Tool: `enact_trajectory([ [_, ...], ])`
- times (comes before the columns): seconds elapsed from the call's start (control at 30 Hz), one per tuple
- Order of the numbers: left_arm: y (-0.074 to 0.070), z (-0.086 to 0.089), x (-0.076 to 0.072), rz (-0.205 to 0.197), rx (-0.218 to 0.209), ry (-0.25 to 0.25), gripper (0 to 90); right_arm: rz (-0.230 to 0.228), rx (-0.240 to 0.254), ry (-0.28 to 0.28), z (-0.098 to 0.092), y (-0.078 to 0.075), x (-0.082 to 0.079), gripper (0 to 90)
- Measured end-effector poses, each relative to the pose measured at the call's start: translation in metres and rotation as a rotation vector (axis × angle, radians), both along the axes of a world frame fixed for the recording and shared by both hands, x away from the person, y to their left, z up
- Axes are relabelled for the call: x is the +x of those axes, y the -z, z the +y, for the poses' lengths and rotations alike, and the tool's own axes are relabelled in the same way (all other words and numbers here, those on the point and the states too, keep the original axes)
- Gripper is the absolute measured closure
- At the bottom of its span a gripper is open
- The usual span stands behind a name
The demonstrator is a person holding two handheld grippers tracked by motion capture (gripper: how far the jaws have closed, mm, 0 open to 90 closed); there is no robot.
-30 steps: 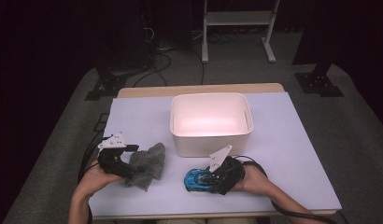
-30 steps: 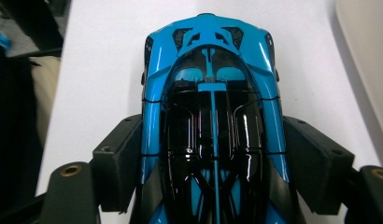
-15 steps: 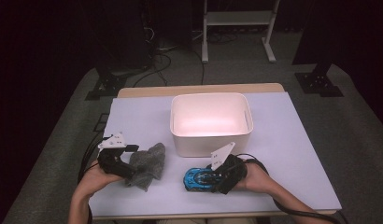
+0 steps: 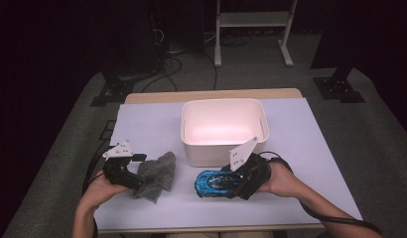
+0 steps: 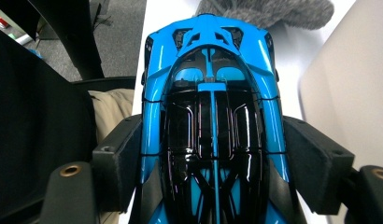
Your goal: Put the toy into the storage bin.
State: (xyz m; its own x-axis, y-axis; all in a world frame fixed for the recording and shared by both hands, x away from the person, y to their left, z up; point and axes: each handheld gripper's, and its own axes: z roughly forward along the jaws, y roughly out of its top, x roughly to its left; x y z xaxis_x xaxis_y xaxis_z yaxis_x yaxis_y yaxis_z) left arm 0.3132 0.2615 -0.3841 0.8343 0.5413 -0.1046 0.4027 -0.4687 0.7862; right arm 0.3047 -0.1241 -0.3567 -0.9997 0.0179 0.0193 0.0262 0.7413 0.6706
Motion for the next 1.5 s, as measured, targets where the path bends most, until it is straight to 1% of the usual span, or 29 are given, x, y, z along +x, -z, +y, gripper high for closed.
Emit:
enact_trajectory([
  [0.2, 0.000, 0.005, 0.000, -0.003, -0.016, -0.010, 8.5, 0.004, 0.010, -0.002, -0.004, -0.021, 0.003, 25.5],
  [0.33, 0.000, 0.008, -0.001, -0.007, -0.022, -0.019, 8.5, 0.005, 0.018, 0.001, -0.006, -0.038, 0.006, 25.5],
  [0.5, 0.001, 0.010, -0.002, -0.002, -0.023, -0.023, 8.5, -0.016, 0.021, -0.013, -0.007, -0.060, 0.011, 25.5],
  [0.57, 0.000, 0.011, -0.003, -0.004, -0.031, -0.026, 8.5, -0.026, 0.017, -0.012, -0.007, -0.069, 0.013, 25.5],
  [0.7, 0.001, 0.010, -0.002, -0.003, -0.030, -0.026, 8.5, -0.058, 0.012, -0.007, -0.009, -0.087, 0.021, 25.4],
  [0.73, 0.001, 0.010, -0.002, -0.001, -0.027, -0.025, 8.5, -0.059, 0.013, -0.009, -0.010, -0.092, 0.025, 25.5],
  [0.77, 0.001, 0.009, -0.002, -0.001, -0.025, -0.024, 8.5, -0.070, 0.012, -0.004, -0.010, -0.097, 0.029, 25.5],
  [0.83, 0.002, 0.010, -0.002, 0.002, -0.025, -0.029, 8.5, -0.073, 0.014, -0.002, -0.011, -0.103, 0.035, 25.5],
  [0.87, 0.002, 0.011, -0.002, 0.002, -0.025, -0.031, 8.5, -0.083, 0.014, 0.005, -0.011, -0.107, 0.039, 25.4],
  [0.97, 0.002, 0.013, -0.002, -0.002, -0.031, -0.040, 8.5, -0.087, 0.023, 0.006, -0.011, -0.114, 0.054, 25.4],
  [1.07, 0.003, 0.014, -0.002, -0.003, -0.032, -0.047, 8.5, -0.084, 0.019, 0.007, -0.009, -0.117, 0.070, 25.5],
  [1.17, 0.004, 0.016, -0.002, 0.000, -0.032, -0.053, 8.5, -0.073, 0.015, 0.012, -0.006, -0.115, 0.087, 25.5],
  [1.23, 0.004, 0.017, -0.002, 0.000, -0.027, -0.054, 8.5, -0.068, 0.008, 0.014, -0.005, -0.111, 0.097, 25.5],
  [1.3, 0.005, 0.017, -0.002, 0.002, -0.031, -0.060, 8.5, -0.058, -0.003, 0.014, -0.004, -0.106, 0.107, 25.5],
  [1.4, 0.005, 0.019, -0.002, 0.002, -0.023, -0.066, 8.5, -0.039, -0.001, 0.023, -0.002, -0.097, 0.121, 25.4],
  [1.43, 0.005, 0.019, -0.002, 0.002, -0.023, -0.066, 8.5, -0.039, -0.001, 0.023, -0.002, -0.097, 0.121, 25.4],
  [1.47, 0.005, 0.020, -0.002, 0.000, -0.024, -0.067, 8.5, -0.024, -0.002, 0.021, 0.000, -0.091, 0.127, 25.5],
  [1.5, 0.004, 0.020, -0.003, -0.002, -0.027, -0.068, 8.5, -0.019, -0.015, 0.022, 0.001, -0.088, 0.131, 25.5],
])
